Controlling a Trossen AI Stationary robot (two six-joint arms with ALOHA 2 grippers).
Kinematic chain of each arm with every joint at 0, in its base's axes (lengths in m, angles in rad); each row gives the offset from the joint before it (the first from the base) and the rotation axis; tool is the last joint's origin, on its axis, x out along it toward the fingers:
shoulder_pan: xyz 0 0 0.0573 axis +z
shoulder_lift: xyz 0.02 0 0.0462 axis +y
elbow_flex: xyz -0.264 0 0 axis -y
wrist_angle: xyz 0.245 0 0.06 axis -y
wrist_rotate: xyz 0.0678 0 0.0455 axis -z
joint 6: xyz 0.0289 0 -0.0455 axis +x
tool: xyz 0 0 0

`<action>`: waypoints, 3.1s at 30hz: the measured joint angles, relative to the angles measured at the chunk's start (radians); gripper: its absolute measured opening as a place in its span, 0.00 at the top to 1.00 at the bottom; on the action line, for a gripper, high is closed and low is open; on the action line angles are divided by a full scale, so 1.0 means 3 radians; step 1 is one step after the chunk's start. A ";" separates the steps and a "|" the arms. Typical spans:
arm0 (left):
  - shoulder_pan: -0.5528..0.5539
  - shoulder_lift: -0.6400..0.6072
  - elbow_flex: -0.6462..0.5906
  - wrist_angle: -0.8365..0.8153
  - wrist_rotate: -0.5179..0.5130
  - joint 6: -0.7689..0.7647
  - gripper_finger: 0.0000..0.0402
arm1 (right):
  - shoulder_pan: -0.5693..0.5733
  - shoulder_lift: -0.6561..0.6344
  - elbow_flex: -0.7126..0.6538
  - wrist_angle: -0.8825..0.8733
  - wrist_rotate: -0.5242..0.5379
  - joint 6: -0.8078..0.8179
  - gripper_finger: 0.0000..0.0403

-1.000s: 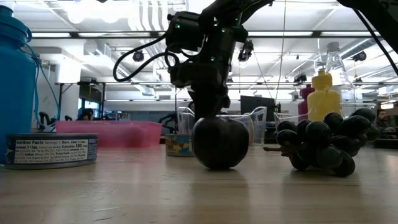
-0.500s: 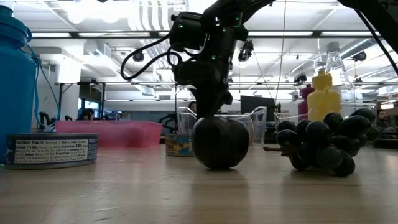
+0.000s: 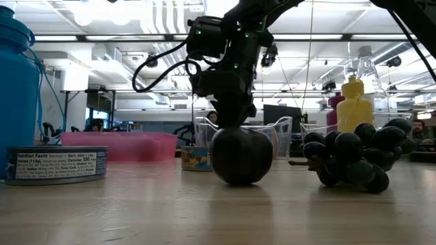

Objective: Pick & Place Food Item
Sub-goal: Put the yellow and blue tuna can into the left transparent bin

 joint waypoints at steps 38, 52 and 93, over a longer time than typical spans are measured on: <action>0.0001 0.0000 0.0000 0.0001 0.0000 0.0015 0.26 | 0.0069 -0.0044 -0.0125 0.0141 -0.0133 0.0151 0.98; 0.0001 0.0000 0.0000 0.0001 0.0000 0.0014 0.22 | 0.0058 -0.0044 -0.0129 0.0152 -0.0064 0.0173 0.98; 0.0000 0.0001 0.0000 0.0000 0.0001 0.0017 0.23 | -0.0121 -0.0049 -0.0212 -0.0002 -0.0233 0.0784 0.98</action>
